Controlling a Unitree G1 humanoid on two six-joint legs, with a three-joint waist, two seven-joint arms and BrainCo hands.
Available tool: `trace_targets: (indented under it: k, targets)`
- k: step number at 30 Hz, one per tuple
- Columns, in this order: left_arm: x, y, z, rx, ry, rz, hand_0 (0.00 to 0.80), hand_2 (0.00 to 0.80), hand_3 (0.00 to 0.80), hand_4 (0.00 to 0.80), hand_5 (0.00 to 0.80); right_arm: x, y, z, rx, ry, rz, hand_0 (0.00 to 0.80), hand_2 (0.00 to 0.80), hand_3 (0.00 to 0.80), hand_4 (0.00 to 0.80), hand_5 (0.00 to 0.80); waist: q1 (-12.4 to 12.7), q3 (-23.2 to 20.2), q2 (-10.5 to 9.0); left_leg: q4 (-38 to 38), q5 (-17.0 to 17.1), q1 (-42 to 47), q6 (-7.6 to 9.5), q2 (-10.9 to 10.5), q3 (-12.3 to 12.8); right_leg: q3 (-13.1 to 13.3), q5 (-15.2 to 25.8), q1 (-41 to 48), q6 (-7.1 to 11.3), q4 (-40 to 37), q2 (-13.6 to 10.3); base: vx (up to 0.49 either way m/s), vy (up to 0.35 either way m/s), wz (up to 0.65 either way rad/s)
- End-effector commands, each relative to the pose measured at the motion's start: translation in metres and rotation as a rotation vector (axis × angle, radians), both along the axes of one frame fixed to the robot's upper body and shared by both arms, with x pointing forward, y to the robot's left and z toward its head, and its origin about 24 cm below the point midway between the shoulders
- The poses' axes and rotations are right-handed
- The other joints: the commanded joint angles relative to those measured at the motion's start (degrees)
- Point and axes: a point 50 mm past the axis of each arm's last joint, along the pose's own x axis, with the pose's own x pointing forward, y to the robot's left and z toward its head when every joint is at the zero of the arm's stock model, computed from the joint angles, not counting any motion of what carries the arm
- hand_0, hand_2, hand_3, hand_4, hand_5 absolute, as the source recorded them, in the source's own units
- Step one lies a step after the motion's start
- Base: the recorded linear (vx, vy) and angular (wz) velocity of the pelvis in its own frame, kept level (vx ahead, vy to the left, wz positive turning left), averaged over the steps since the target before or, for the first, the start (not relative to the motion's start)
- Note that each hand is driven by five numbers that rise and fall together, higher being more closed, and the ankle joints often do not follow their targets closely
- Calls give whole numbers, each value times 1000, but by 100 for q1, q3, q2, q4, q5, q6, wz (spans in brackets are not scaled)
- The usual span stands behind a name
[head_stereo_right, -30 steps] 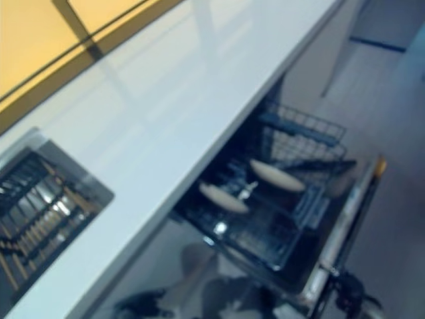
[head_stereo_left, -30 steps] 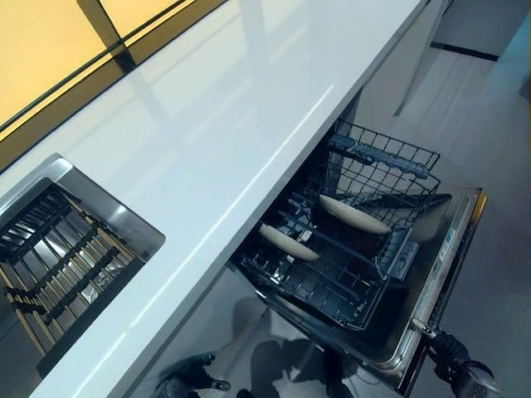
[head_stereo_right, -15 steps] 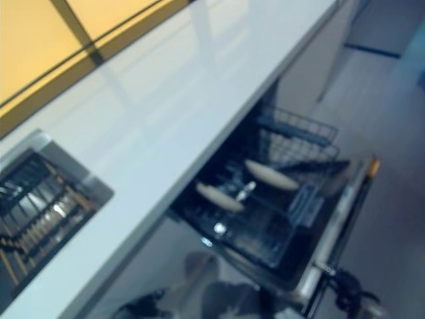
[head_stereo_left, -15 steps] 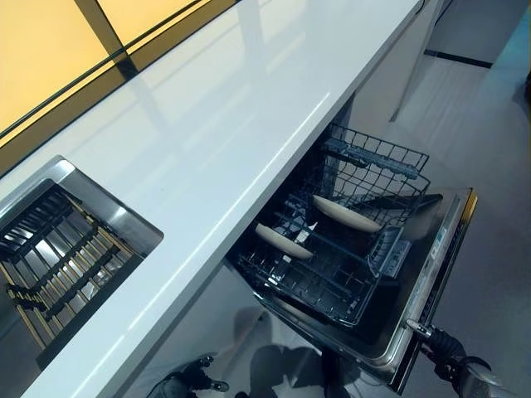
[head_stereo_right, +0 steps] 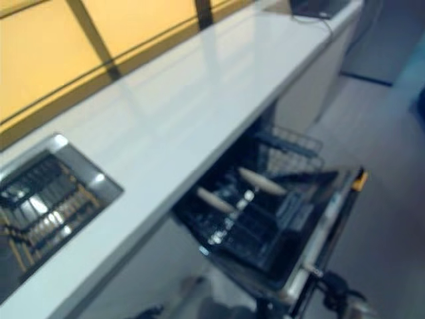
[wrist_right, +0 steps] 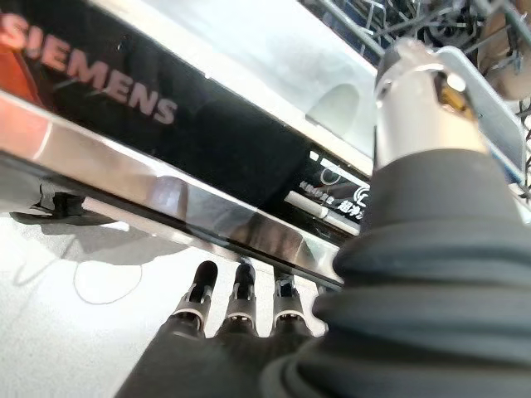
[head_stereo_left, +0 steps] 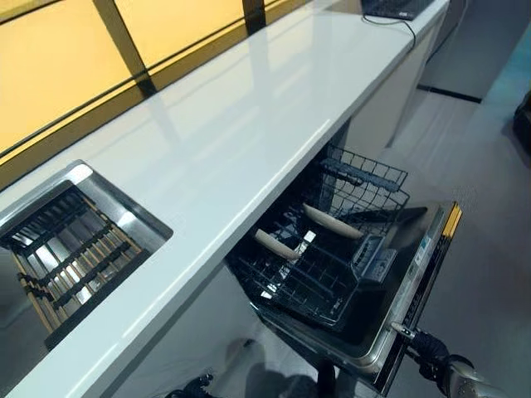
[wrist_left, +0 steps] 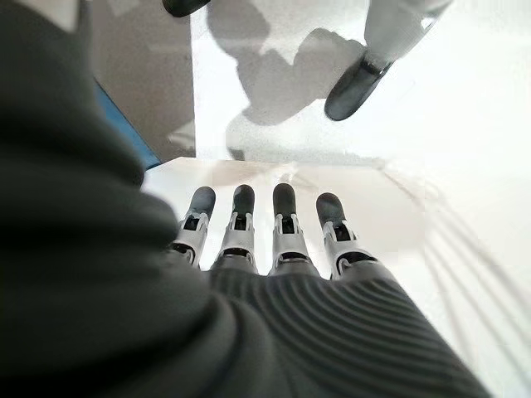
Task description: Take plates into dishwasher
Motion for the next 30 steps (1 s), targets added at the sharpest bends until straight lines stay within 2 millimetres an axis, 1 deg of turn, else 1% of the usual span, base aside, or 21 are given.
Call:
trace_targets:
  k: [1, 7, 10, 16, 19, 23, 27, 30]
  targets:
    - [-1, 13, 1, 88, 6, -46, 0, 0, 0, 0, 0, 97, 149, 101, 298, -547, 471, 0, 0, 0, 0, 0, 660, -465, -239, 100, 239, -530, 387, -478, -124, -153, -1122, 569, 450, 716, -273, 142, 128, 6]
    - [-11, 21, -2, 96, 35, -14, 0, 0, 0, 0, 0, 100, 154, 104, 285, -539, 500, 0, 0, 0, 0, 0, 831, -601, -314, 232, 89, -445, 520, -656, -324, -70, -1070, 751, 496, 652, -322, 134, 90, 16]
    - [-19, 24, -6, 97, 52, 8, 0, 0, 0, 0, 0, 102, 153, 104, 278, -534, 504, 0, 0, 0, 0, 0, 942, -643, -336, 300, 7, -369, 559, -718, -389, -82, -1060, 873, 532, 633, -359, 152, 92, 24]
    - [-35, 31, -11, 91, 83, 46, 0, 0, 0, 0, 0, 111, 152, 114, 253, -566, 476, 0, 0, 0, 0, 0, 1198, -752, -350, 452, -125, -318, 666, -845, -510, -121, -947, 1006, 634, 559, -484, 138, 107, 16]
    - [-39, 32, -12, 94, 91, 54, 0, 0, 0, 0, 0, 114, 157, 121, 250, -599, 464, 0, 0, 0, 0, 0, 1319, -743, -374, 579, -207, -334, 727, -890, -549, -130, -925, 1026, 702, 610, -583, 88, 92, 1]
    - [-44, 37, -12, 103, 100, 62, 0, 0, 0, 0, 0, 116, 169, 127, 231, -632, 497, 0, 0, 0, 0, 0, 1487, -707, -424, 817, -311, -408, 797, -937, -590, -175, -884, 1099, 769, 704, -729, 87, 76, 55]
    - [-48, 42, -12, 113, 105, 69, 0, 0, 0, 0, 0, 114, 182, 132, 234, -663, 550, 0, 0, 0, 0, 0, 1630, -686, -482, 1000, -419, -436, 864, -974, -644, -206, -858, 1229, 812, 802, -850, 98, 60, -8]
    - [-50, 44, -12, 120, 109, 68, 0, 0, 0, 0, 0, 112, 189, 136, 228, -686, 571, 0, 0, 0, 0, 0, 1715, -743, -523, 1011, -432, -453, 909, -994, -723, -232, -813, 1257, 833, 871, -919, 103, 56, 54]
